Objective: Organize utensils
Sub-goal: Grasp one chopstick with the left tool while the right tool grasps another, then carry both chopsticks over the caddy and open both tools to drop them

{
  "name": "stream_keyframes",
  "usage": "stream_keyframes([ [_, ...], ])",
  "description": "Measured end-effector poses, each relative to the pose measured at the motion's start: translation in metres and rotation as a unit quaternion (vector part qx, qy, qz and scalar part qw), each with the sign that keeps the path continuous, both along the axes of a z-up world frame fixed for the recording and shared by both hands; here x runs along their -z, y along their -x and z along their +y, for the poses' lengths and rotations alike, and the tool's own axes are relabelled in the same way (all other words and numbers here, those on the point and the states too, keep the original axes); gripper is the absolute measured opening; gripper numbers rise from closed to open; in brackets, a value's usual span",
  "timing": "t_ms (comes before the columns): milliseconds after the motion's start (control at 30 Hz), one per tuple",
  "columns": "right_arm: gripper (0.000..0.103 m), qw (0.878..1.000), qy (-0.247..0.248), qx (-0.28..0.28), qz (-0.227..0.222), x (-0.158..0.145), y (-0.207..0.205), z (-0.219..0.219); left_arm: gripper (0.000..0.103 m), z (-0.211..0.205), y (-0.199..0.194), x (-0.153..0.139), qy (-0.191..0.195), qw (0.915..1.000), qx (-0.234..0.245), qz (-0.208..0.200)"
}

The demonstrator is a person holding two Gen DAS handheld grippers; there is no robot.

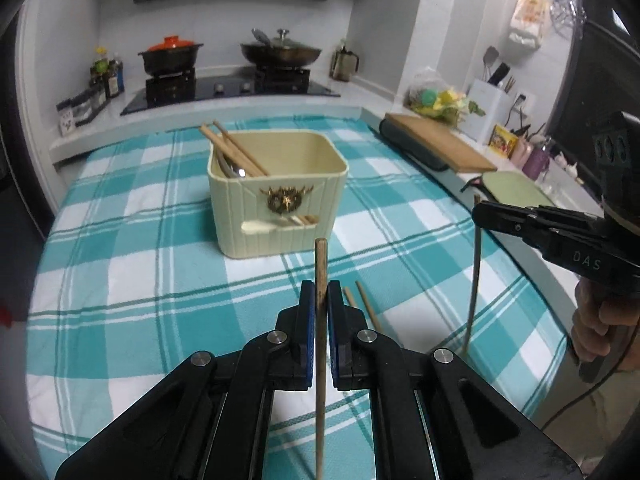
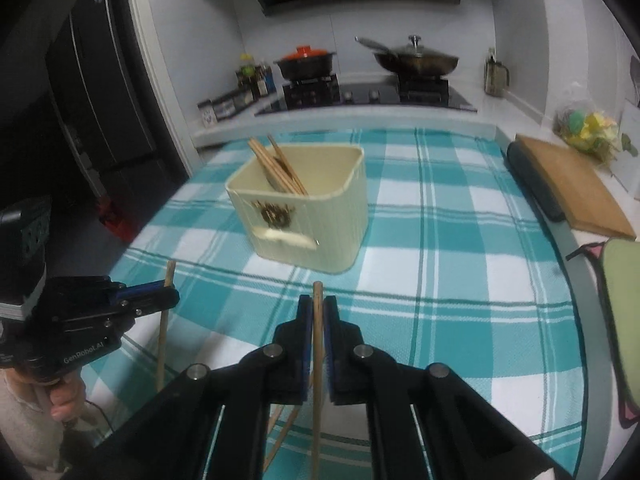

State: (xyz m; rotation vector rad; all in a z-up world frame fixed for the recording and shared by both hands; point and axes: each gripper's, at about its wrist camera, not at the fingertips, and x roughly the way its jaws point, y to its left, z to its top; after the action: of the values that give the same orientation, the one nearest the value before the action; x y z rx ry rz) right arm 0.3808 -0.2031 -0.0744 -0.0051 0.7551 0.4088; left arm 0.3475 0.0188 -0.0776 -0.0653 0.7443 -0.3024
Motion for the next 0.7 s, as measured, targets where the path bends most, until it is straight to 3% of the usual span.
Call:
stream_keyframes([
  [167,0.005,0.997,-0.013,-0.003,-0.077,-0.047,0.035,0.002,0.005,0.009,0.025,-0.035,0.023,0.9984,-0.007,-0.05],
  [333,0.005,0.991,-0.014,0.005,-0.135,-0.068,0.054,0.009,0.004,0.013,0.029,-0.054,0.039,0.9959,-0.012,-0.081],
  [500,0.005,0.987,-0.021,0.009,-0.158,-0.083,0.056,0.015,0.004,0.02,0.027,-0.069,0.051,0.9939,-0.02,-0.096],
  [700,0.005,0.982,-0.025,0.013,-0.185,-0.109,0.043,0.016,0.004,0.033,0.011,-0.109,0.057,0.9883,-0.032,-0.138],
])
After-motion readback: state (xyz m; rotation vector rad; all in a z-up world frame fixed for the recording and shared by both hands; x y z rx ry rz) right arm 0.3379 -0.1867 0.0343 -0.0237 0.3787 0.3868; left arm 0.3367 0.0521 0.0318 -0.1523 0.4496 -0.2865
